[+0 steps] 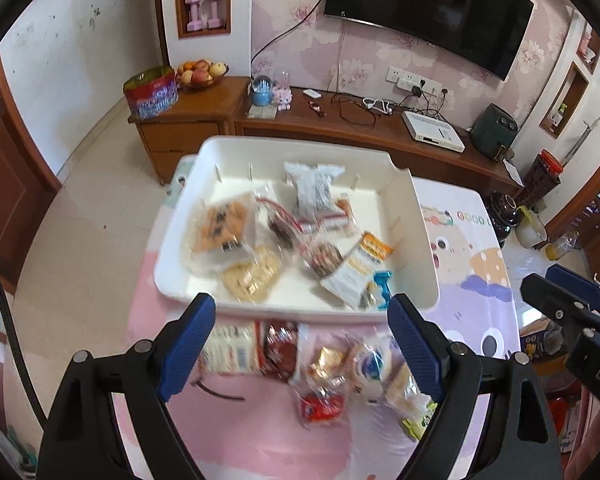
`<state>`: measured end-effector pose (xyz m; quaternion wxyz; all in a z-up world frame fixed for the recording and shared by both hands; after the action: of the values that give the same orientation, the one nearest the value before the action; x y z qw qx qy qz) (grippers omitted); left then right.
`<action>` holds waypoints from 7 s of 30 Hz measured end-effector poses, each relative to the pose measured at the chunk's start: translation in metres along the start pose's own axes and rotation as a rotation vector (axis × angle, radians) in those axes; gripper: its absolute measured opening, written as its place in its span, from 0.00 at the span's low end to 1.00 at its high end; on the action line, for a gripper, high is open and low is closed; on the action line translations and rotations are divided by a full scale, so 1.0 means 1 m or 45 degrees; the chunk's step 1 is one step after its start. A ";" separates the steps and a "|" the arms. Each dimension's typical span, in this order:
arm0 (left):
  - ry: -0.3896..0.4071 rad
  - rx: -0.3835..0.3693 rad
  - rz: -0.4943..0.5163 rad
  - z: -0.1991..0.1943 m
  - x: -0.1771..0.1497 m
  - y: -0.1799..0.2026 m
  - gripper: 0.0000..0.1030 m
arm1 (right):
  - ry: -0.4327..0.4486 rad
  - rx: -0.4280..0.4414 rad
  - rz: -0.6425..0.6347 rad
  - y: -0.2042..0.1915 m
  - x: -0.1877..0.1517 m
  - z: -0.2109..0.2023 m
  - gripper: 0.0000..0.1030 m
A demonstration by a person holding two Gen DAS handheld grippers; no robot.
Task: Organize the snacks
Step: 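Move both grippers back toward the remaining snacks, then grasp the red-labelled bread bag with the left gripper while the right grasps the green pastry packet, then lift both snacks and carry them over the white tray, then open both grippers to drop the snacks into the tray, then move both grippers back toward the snacks on the table, then grasp the blueberry bun bag with the left gripper while the right grasps the floss bread bag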
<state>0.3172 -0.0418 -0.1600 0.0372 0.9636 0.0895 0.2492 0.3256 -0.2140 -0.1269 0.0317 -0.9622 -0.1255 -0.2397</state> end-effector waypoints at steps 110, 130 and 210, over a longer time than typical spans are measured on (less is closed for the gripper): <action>-0.001 -0.046 0.158 0.042 0.122 -0.038 0.45 | 0.099 0.065 0.158 -0.058 0.095 0.056 0.50; -0.053 0.009 0.165 0.082 0.125 -0.044 0.87 | 0.040 -0.050 0.144 -0.052 0.099 0.097 0.60; -0.255 -0.138 0.226 0.103 -0.078 0.024 0.87 | -0.434 0.099 0.495 0.013 -0.149 0.176 0.61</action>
<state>0.3040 -0.0831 -0.2841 0.0757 0.9843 -0.0138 0.1587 0.2816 -0.2389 -0.3518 0.0926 -0.9928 0.0490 -0.0587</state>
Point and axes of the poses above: each gripper's, at about its wrist camera, not at the fingertips, and z roughly the way its jaws point, y to its right, x to its top, the point moved 10 cm from there along z, roughly the way its jaws point, and after that the axes turned 3 degrees about -y, right-handed, at the moved point
